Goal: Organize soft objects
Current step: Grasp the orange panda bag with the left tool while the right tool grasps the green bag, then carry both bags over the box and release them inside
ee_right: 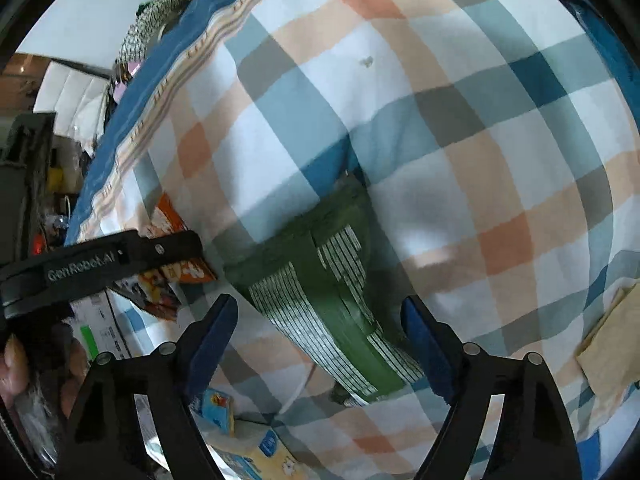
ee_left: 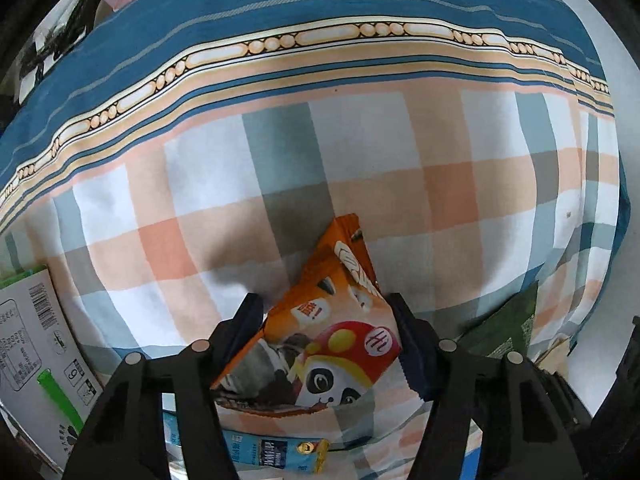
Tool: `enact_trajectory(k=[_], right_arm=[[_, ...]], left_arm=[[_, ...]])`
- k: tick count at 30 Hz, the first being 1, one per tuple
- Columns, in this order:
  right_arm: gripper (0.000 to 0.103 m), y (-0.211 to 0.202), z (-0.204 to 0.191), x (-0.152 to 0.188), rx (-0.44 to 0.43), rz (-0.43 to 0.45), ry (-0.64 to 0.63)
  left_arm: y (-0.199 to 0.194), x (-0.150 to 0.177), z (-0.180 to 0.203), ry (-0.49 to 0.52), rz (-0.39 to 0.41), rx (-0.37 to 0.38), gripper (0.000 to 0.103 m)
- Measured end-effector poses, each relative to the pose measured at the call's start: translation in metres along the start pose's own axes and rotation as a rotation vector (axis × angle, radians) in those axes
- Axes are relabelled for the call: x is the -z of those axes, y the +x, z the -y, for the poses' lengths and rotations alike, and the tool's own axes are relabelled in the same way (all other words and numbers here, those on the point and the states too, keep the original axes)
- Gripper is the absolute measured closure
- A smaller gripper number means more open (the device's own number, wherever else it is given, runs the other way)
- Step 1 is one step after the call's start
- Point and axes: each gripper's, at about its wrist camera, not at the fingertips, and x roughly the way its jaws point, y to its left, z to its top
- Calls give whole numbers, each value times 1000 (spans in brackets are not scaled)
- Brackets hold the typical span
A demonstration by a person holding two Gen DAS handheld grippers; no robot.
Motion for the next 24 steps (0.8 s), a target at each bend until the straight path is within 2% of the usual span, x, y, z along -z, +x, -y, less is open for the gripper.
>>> enact_trajectory(k=[5,6,7,9,10,13,17,24], right_arm=[[18,12,2,6,38,-39,-34],[26,14,3,5,43,-38,-29],[43,14,6,7,48,-36,-26],[47,17,4,8,66,-31,-17],[54,16,3,9,68,-24,-12],[63,12,-1,13,64,-10,-2],[67,-2,-9,19,69,19,2],[67,-54,-28,41,59,97,-45]], left_arm=[[1,16,2,5,14,-11,43],[1,18,2,8,17,-12,43],[1,14,4,12,20,-14,43],[-1,19,5,16,29,-18,43],[-3,19,5,20,34,-21,43],[-7,21,10,26,48,-18,43],[-20,35,11,41,80,7,44],[-73,83,2,67,185,81,44]])
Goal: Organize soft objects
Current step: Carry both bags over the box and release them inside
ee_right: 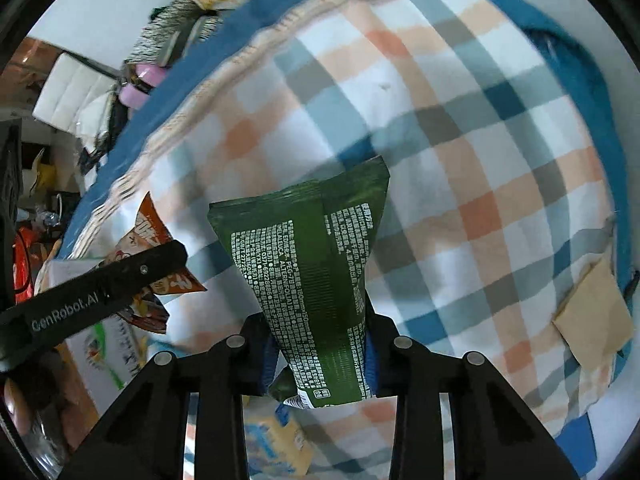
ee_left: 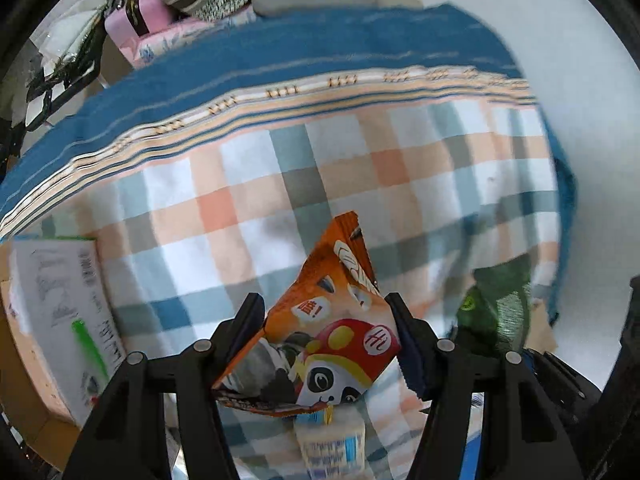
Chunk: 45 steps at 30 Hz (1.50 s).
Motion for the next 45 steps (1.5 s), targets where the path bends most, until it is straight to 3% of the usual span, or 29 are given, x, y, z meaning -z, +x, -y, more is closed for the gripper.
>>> enact_trajectory(k=[7,10,15,20,26,31,45], right_arm=[[68,-52,-55,40,-41,57,-88],[68,-69,-87,62,-67,71,-141],[68,-82,-165,107,-112,80,-239],[68,-77,-245,148,-141,60,-337],[68,-56,-311,179,-132,22,-390],[68,-26,-345,194,-93,-17,-398],[67,55,-368,188,37,-105,-331]], left_arm=[[-77,43,-49,-23,127,55,44],[-110,60,-88,-46,169,64,44],[-146,95,-158,-122,216,64,44],[-167,124,-232,-202,251,16,44],[-164,141,-316,-302,244,-32,44],[-142,130,-361,-331,210,-65,44],[-84,75,-407,-320,88,-97,41]])
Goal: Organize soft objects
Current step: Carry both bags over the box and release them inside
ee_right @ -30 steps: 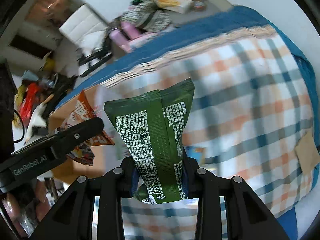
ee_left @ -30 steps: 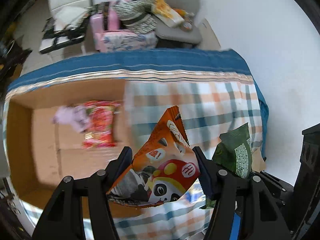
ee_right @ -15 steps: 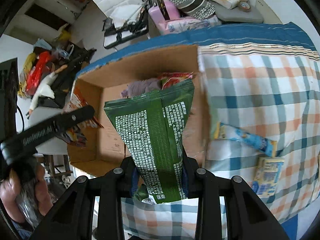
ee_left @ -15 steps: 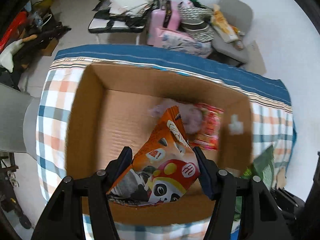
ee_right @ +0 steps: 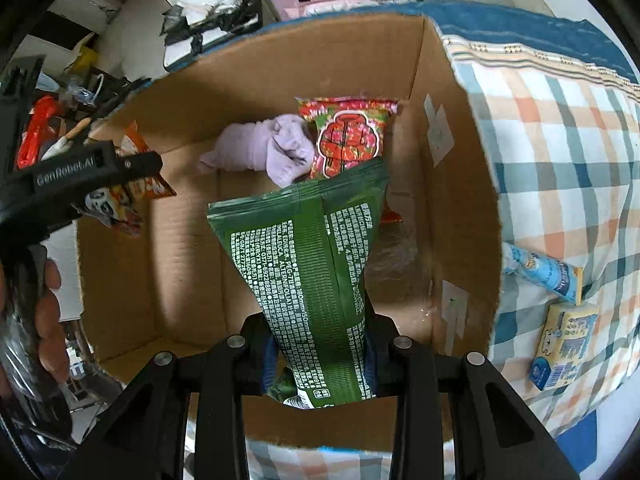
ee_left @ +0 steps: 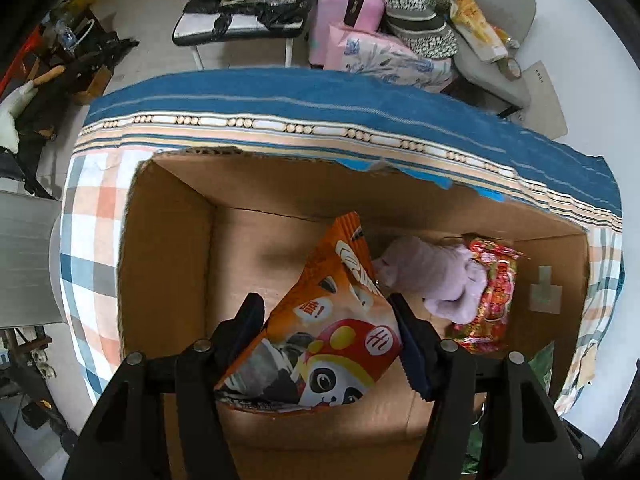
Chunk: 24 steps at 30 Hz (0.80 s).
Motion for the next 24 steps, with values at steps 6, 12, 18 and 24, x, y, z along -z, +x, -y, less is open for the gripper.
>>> enact_trajectory(k=[6,12,18,24], right_arm=[[57,12,0,-2,11,-23,17],[32,6,-3,-3,28,-12,16],[4,-8,-4,1,47,14,-10],[0,-29,-13,12,101,70,-58]], left_arm=[[8,-3,0,16,-32,-13,39],[-2,6,-1,48,1,-59,7],[-24,32,-3,62,50,-45,5],[-60,72,-5,67,144,-53,5]])
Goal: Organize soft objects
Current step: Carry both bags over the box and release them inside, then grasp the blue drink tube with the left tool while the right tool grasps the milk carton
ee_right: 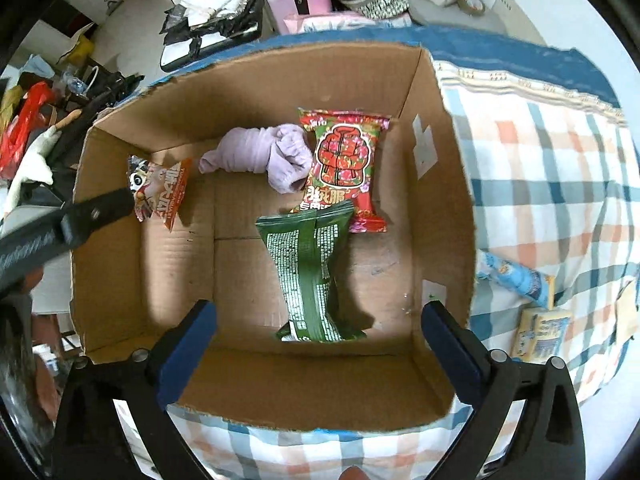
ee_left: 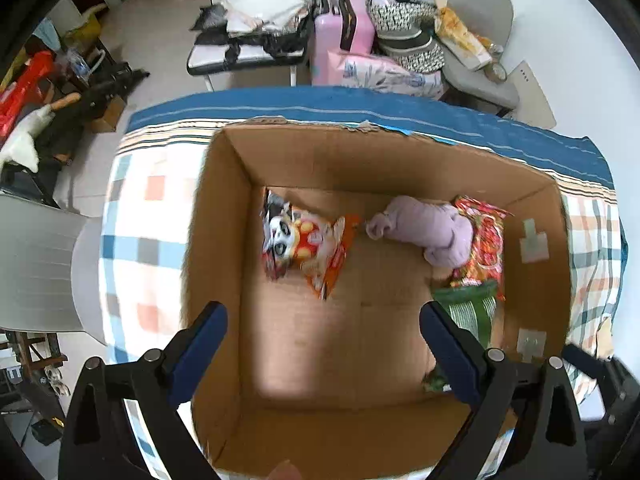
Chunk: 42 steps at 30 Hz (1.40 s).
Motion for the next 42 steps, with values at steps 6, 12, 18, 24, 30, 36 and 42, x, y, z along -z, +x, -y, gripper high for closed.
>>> enact_trajectory(k=[6,12,18,24,30,36,42], right_arm=[[0,-29,-4,18,25,58,-33],[0,-59,-4,44,11,115,-63],[0,-94,-2,70,-7,172,-87],[0,-123,2,88,-36,217,-99],[0,-140,17,97,-73,252,-92],[0,-154,67,107,-120,310,5],[0,-143,162,117,-88,298,189]], left_arm=[[-41,34,-1,-26,97,13,5],[-81,68,8,-2,212,-30,5],[-94,87,13,-2,205,-41,5],[-107,108,24,-9,226,-59,5],[-129,118,46,25,304,-81,5],[-137,112,87,82,346,-52,5],[-121,89,168,167,276,20,5]])
